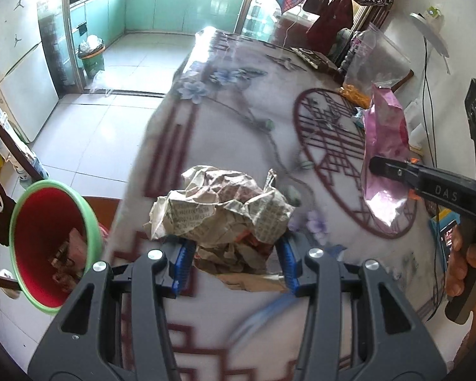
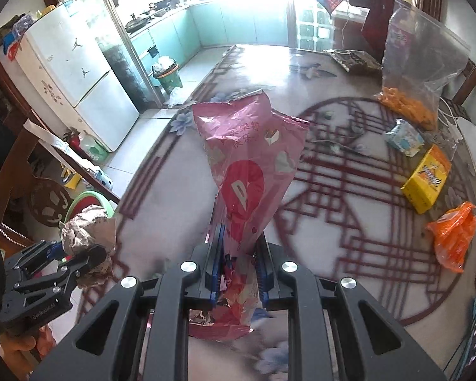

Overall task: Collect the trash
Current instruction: 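Carry the pink bag and newspaper wad over the red bin with both grippers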

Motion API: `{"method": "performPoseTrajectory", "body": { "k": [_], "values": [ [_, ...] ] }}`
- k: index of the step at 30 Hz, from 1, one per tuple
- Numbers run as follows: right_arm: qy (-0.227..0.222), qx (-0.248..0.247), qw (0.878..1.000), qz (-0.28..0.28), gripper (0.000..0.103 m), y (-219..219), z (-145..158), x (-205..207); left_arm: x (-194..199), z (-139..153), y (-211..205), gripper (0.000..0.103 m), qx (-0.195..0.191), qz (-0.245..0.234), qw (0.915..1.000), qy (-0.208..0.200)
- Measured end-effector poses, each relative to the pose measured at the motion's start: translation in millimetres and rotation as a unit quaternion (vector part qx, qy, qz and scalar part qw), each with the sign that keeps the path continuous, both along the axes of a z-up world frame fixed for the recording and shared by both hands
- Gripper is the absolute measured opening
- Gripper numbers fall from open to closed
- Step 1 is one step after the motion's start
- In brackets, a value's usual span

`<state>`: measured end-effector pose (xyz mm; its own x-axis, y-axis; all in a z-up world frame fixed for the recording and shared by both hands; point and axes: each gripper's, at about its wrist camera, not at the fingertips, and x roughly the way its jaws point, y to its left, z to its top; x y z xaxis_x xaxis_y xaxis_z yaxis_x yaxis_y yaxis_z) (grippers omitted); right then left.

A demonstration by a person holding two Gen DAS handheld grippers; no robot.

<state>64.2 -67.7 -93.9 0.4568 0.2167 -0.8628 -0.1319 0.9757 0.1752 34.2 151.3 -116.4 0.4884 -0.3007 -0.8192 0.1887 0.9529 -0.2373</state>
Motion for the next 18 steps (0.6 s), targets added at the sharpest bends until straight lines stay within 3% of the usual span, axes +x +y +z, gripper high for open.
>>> {"method": "performPoseTrajectory", "body": {
  "k": [9, 18],
  "values": [
    [0.007, -0.012, 1.0, 0.014, 0.017, 64, 0, 2, 10, -9, 67, 0.045, -0.001, 0.015, 0.9998, 0.008],
    [-0.001, -0.022, 0.998, 0.054, 0.017, 127, 9, 10, 10, -17, 135, 0.045, 0.001, 0.064, 0.9979, 0.012]
  ]
}}
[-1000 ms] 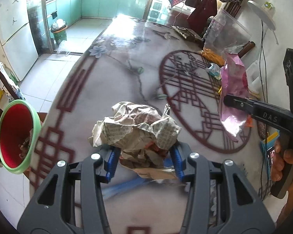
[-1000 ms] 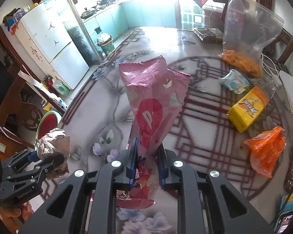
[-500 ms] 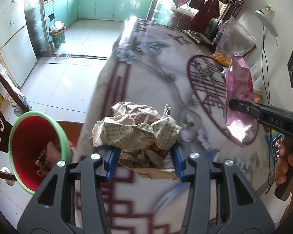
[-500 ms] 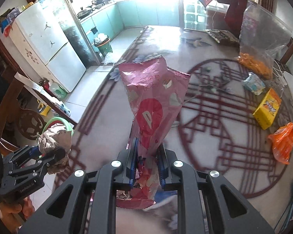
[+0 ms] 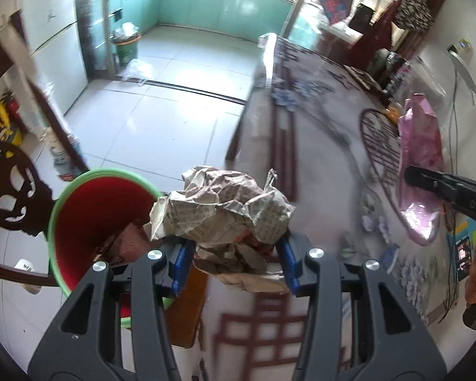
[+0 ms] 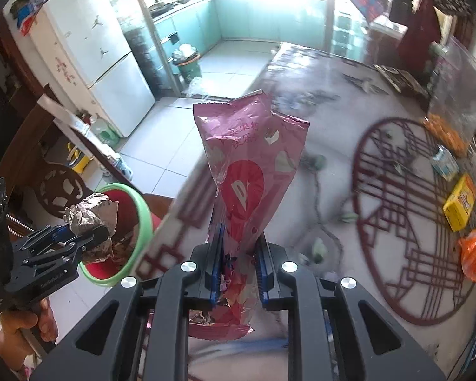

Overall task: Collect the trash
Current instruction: 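Carry the pink bag and newspaper wad over the red bin with both grippers, then open the right gripper to drop the pink bag into the red bin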

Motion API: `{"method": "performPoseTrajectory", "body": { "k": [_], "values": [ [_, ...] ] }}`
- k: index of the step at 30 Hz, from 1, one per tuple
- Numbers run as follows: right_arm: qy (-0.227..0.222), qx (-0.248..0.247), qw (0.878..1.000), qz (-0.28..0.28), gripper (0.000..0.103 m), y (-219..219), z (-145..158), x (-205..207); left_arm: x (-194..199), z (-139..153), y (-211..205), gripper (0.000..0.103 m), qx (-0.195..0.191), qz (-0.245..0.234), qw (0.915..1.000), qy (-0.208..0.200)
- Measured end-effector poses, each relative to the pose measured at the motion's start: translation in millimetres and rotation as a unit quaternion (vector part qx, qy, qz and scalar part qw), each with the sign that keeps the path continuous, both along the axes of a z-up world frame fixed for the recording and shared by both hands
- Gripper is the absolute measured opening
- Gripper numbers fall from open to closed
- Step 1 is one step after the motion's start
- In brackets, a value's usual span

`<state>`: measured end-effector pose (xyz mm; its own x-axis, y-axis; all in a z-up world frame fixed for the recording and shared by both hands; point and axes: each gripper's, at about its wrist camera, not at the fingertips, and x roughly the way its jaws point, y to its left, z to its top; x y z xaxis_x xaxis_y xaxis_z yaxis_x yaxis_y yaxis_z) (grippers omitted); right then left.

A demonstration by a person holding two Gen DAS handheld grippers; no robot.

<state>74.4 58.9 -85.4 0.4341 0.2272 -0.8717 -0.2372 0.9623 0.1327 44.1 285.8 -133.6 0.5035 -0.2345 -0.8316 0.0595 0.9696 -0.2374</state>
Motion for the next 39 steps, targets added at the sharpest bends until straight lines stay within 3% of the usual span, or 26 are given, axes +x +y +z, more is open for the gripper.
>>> {"method": "performPoseTrajectory", "body": {
  "k": [9, 19, 28, 39],
  "values": [
    [-0.001, 0.005, 0.998, 0.058, 0.017, 58, 0, 7, -11, -11, 64, 0.045, 0.012, 0.064, 0.9978, 0.013],
    [0.035, 0.045, 0.989, 0.14, 0.017, 132, -18, 13, -19, -34, 119, 0.045, 0.013, 0.126, 0.991, 0.046],
    [0.078, 0.06, 0.977, 0.188, 0.017, 190, -44, 10, -18, -47, 141, 0.046, 0.014, 0.151, 0.9863, 0.063],
    [0.096, 0.05, 0.97, 0.217, 0.018, 212, -59, 6, -13, -55, 157, 0.046, 0.008, 0.17, 0.9827, 0.073]
  ]
}}
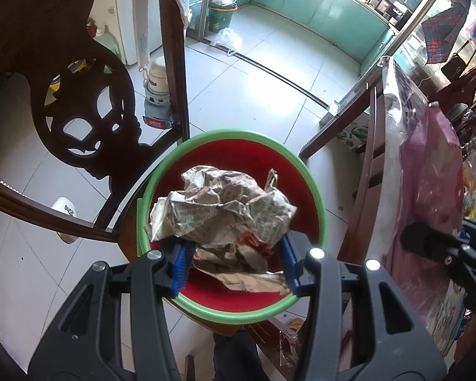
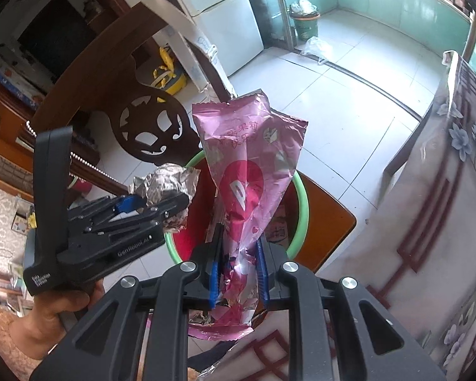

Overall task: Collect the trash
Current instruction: 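Open the right gripper to drop the pink bag into the red bin, then open the left gripper to drop the newspaper wad into the red bin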

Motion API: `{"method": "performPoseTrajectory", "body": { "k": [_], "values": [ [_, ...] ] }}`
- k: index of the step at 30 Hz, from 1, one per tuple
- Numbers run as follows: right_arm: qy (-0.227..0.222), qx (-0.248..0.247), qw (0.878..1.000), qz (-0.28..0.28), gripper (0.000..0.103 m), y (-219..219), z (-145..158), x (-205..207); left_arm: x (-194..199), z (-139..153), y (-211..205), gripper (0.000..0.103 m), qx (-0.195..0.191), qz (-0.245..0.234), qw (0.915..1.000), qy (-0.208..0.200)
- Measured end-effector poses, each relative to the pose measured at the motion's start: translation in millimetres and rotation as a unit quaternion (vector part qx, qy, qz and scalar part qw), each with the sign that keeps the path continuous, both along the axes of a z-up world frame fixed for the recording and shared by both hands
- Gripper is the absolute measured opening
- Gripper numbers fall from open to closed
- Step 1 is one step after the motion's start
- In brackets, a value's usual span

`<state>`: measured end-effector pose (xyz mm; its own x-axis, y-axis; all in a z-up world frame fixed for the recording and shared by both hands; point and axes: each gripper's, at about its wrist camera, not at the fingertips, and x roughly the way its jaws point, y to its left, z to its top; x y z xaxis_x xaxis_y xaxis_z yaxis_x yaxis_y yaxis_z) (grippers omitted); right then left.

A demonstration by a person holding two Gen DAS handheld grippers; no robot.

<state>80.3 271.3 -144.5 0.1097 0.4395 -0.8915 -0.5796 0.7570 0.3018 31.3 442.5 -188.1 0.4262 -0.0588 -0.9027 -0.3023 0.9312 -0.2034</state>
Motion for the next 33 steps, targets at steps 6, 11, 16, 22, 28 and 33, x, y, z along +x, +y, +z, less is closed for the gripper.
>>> {"method": "performPoseTrajectory", "body": {
  "k": [6, 11, 16, 22, 28, 33],
  "values": [
    [0.002, -0.001, 1.0, 0.009, 0.018, 6, -2, -1, 4, 0, 5, 0.046, 0.003, 0.002, 1.0, 0.002],
    [0.0, 0.01, 1.0, 0.013, 0.027, 8, 0, -1, 8, 1, 7, 0.046, 0.005, 0.001, 1.0, 0.0],
    [-0.005, 0.019, 1.0, 0.011, 0.041, 7, 4, -1, 11, 2, 6, 0.046, 0.005, -0.001, 1.0, -0.002],
    [-0.013, 0.025, 1.0, 0.004, 0.044, 3, 11, 1, 13, 1, 5, 0.046, 0.005, -0.003, 1.0, -0.001],
    [-0.026, 0.02, 0.999, 0.003, 0.044, -1, 15, 0, 14, 1, 3, 0.046, 0.005, -0.006, 1.0, -0.002],
    [-0.033, 0.016, 0.999, 0.0, 0.044, -3, 18, -2, 15, 1, 0, 0.046, 0.005, -0.01, 0.9999, -0.002]
  ]
}}
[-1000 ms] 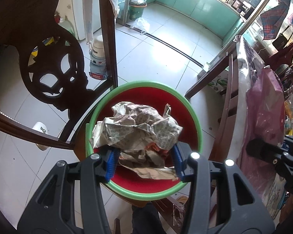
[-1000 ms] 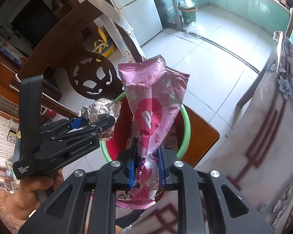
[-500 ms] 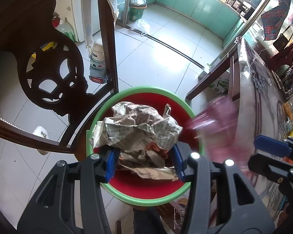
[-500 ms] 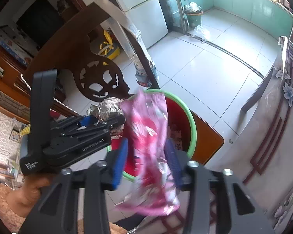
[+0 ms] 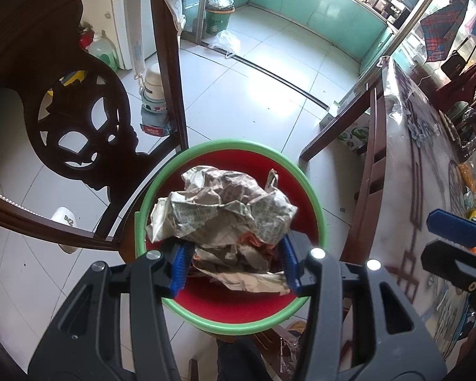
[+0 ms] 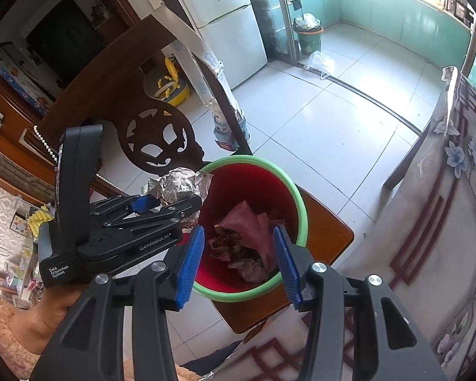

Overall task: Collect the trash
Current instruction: 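Open the left gripper to drop the newspaper wad into the red bin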

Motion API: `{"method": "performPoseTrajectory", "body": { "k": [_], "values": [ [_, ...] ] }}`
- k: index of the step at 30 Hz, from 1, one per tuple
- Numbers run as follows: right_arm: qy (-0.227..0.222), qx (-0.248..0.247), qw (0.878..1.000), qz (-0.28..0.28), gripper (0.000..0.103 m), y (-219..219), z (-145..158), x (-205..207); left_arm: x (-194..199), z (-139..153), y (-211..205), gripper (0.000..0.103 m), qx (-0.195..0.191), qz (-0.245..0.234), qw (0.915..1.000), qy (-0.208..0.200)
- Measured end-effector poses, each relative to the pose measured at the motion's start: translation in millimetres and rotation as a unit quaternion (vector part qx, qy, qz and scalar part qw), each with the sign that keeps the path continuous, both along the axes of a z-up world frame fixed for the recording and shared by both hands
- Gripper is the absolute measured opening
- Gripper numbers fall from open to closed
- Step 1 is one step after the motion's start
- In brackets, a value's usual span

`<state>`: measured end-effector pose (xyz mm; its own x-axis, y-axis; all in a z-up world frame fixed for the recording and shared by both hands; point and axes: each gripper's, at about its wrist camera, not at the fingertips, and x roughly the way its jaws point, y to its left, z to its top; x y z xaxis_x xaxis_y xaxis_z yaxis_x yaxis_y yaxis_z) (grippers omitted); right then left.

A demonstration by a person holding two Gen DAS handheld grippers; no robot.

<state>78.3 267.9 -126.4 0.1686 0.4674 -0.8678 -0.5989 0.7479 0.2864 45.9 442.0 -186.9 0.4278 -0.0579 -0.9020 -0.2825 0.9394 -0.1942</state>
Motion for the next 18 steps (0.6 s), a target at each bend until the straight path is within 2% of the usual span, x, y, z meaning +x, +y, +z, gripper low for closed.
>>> {"method": "performPoseTrajectory", "body": {
  "k": [14, 18],
  "values": [
    [-0.012, -0.006, 1.0, -0.014, 0.046, -8, 7, -5, -1, 0, -8, 0.047, 0.004, -0.008, 1.0, 0.001],
    [-0.016, -0.009, 1.0, -0.017, 0.047, -11, 8, -6, -3, 0, -10, 0.051, 0.005, -0.003, 1.0, 0.0]
  ]
}}
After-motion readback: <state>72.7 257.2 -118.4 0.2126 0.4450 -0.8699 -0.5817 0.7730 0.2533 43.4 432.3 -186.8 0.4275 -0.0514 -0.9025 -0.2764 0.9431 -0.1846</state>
